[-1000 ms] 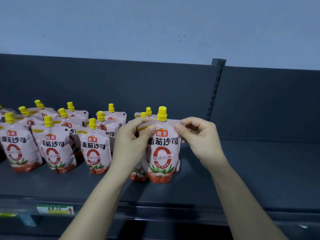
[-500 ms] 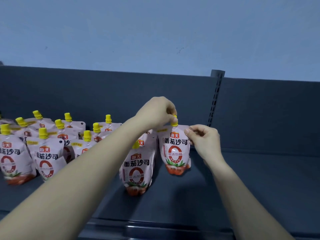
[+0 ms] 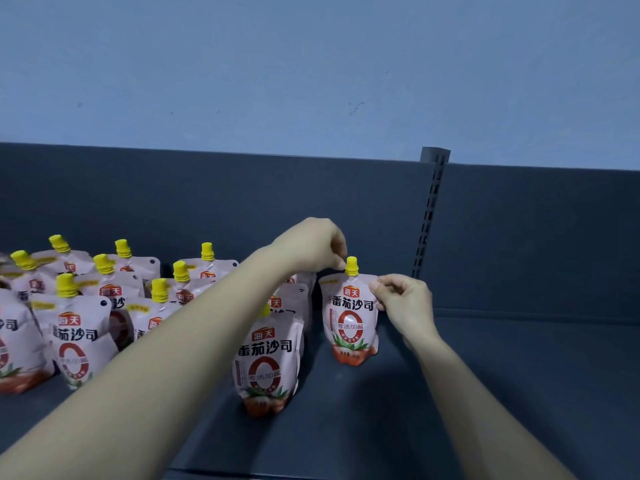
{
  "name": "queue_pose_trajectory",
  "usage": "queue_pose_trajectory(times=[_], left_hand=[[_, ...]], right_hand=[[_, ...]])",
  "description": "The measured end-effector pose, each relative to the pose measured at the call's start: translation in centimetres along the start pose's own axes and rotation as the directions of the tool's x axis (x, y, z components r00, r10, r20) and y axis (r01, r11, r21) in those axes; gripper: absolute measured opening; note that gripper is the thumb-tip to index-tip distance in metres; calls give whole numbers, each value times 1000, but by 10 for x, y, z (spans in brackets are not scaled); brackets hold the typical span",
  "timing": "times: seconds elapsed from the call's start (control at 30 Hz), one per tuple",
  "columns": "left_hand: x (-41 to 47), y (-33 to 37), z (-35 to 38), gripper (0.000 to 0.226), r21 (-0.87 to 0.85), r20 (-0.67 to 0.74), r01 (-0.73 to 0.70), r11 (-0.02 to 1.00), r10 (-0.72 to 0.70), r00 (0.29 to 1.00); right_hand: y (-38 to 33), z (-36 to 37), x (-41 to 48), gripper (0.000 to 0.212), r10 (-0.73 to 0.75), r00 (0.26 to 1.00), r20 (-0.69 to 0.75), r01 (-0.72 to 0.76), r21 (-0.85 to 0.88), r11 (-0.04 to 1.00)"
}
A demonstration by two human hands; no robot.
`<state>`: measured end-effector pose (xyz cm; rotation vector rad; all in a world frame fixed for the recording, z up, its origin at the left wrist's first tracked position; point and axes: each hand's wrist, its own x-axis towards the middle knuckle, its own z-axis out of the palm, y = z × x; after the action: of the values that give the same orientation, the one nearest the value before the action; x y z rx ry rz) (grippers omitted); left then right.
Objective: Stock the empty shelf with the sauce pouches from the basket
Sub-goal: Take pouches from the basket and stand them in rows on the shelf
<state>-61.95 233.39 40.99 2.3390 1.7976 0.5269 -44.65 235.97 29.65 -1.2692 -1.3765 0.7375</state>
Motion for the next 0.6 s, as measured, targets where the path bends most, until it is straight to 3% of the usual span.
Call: queue_pose_trajectory(times=[0.2, 0.33, 0.5, 0.6], left_hand=[[-49, -18, -27, 18, 138, 114, 105, 985, -121, 986], [-80, -34, -32, 28, 154, 108, 219, 964, -236, 966], [-92, -36, -34, 37, 153, 103, 258, 954, -275, 956], [-93, -37, -31, 24, 200, 110, 238, 950, -263, 958]], right_hand=[[7, -1, 5, 14, 24, 1000, 0, -24, 52, 998], [12, 0, 8, 2, 44, 999, -26, -42, 83, 996], [17, 5, 13, 2, 54, 998, -45, -50, 88, 995], [20, 7, 15, 3, 59, 997, -43, -54, 102, 993]])
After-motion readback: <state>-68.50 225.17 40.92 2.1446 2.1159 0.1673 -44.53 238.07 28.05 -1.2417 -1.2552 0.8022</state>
